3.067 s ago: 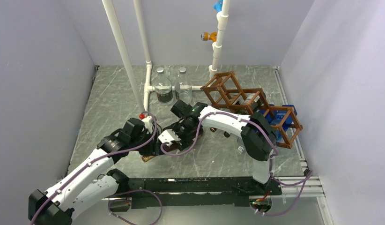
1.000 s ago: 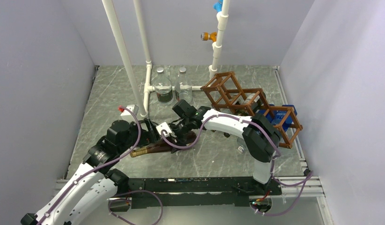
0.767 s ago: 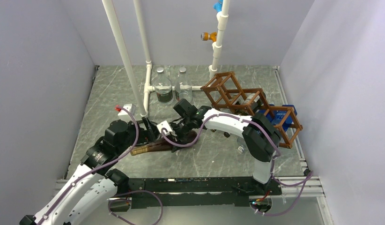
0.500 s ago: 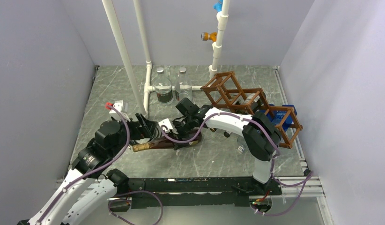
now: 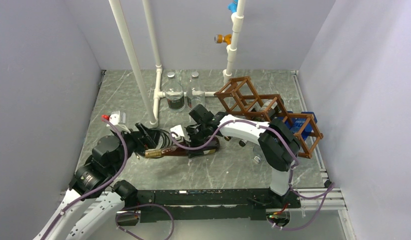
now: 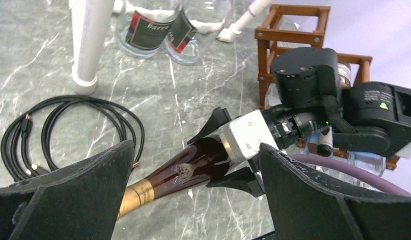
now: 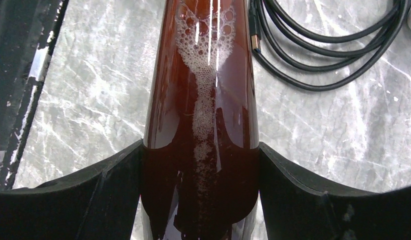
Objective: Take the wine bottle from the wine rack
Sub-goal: Pick up the wine bottle from the wine rack.
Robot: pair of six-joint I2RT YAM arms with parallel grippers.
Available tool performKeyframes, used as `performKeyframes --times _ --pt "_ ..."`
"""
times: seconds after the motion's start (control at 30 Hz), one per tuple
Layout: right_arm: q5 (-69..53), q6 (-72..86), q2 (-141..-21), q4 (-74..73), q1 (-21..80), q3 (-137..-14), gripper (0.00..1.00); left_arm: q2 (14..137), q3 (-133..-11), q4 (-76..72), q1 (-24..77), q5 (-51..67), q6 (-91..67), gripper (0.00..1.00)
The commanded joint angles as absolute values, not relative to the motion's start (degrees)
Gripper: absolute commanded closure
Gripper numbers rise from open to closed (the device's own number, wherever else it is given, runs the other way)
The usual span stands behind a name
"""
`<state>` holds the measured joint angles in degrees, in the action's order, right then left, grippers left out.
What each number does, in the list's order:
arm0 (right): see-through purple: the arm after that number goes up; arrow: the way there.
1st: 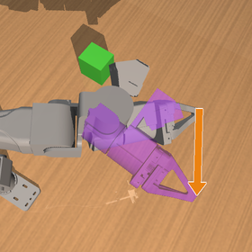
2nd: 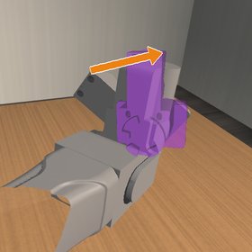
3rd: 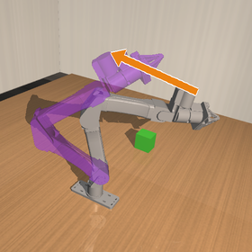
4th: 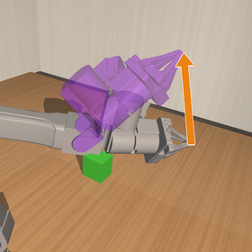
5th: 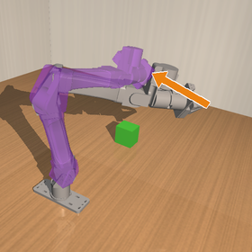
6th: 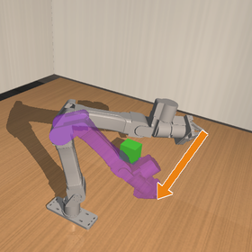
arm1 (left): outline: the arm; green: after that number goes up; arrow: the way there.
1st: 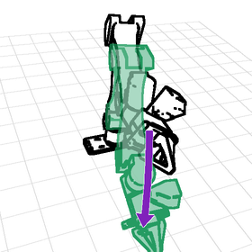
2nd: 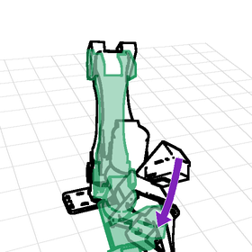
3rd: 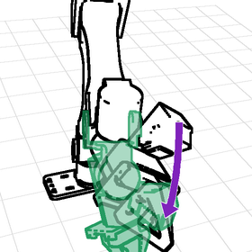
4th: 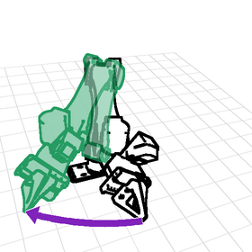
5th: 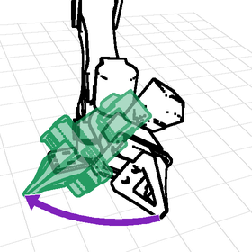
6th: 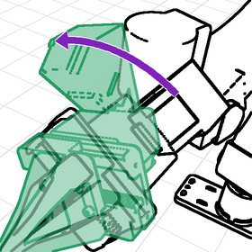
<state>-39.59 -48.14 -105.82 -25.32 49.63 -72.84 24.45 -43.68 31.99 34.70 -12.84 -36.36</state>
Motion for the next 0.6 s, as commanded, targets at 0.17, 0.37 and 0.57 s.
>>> performKeyframes --times 0.17,0.37,0.57 --pt "-42.5 -40.5 -103.1 -15.8 47.6 -75.6 0.66 19.8 -39.1 35.6 34.9 -21.8 -50.4 0.01" --pt "-44.6 -36.4 -102.8 -14.6 46.4 -76.3 0.67 17.9 -35.7 33.7 34.9 -23.5 -58.5 0.01" --pt "-46.9 -32.6 -102.0 -13.3 45.4 -76.7 0.67 20.4 -31.6 29.1 34.9 -21.5 -63.8 0.00"
